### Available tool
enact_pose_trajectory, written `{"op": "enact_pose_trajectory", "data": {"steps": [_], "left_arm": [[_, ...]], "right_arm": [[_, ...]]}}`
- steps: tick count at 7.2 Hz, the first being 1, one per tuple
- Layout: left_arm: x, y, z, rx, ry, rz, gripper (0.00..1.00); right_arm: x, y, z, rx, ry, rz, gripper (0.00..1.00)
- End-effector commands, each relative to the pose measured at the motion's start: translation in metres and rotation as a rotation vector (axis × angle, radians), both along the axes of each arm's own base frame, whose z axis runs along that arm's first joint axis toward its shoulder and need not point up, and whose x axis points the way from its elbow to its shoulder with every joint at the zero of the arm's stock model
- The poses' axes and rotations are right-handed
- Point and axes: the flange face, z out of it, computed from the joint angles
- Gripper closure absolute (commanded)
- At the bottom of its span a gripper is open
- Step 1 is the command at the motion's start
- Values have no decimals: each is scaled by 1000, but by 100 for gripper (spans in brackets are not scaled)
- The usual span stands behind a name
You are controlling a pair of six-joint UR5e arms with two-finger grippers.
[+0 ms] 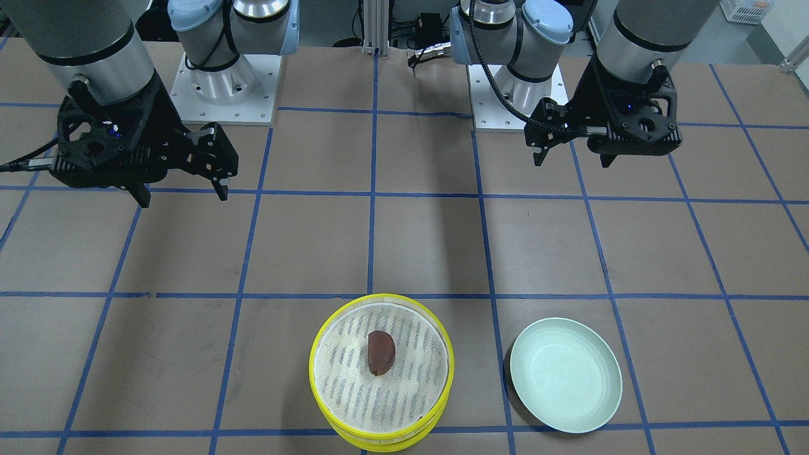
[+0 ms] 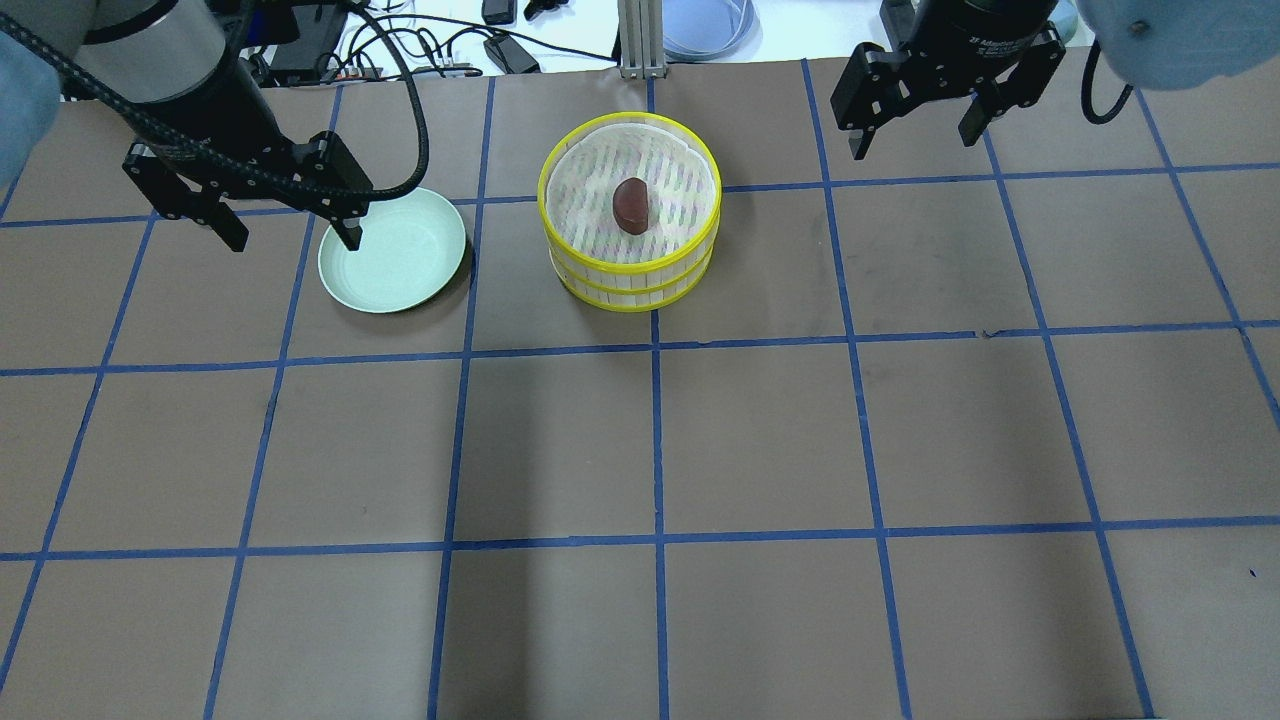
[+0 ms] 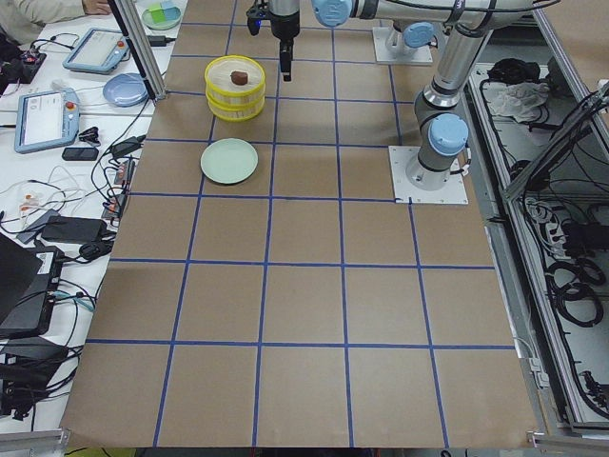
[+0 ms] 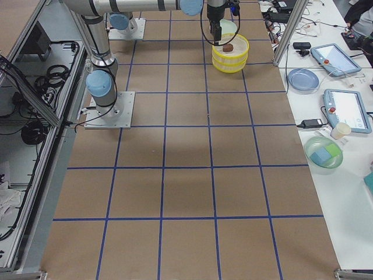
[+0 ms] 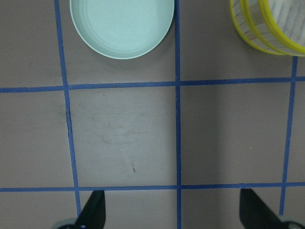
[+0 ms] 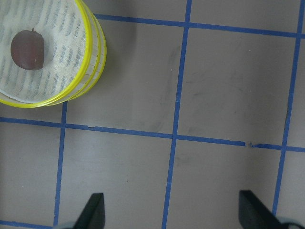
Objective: Stack buns with steamer
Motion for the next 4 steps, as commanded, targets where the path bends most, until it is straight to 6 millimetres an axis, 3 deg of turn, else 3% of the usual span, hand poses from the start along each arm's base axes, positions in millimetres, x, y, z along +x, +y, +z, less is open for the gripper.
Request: {"op": "enact_pose_trajectory", "data": {"steps": [1, 4], "left_arm": [[2, -1, 0, -3, 1, 5, 0], [1, 3, 6, -18, 2, 2, 0]], "right_arm": [[0, 0, 0, -3, -2, 0, 0], [0, 0, 0, -3, -2, 0, 0]]}}
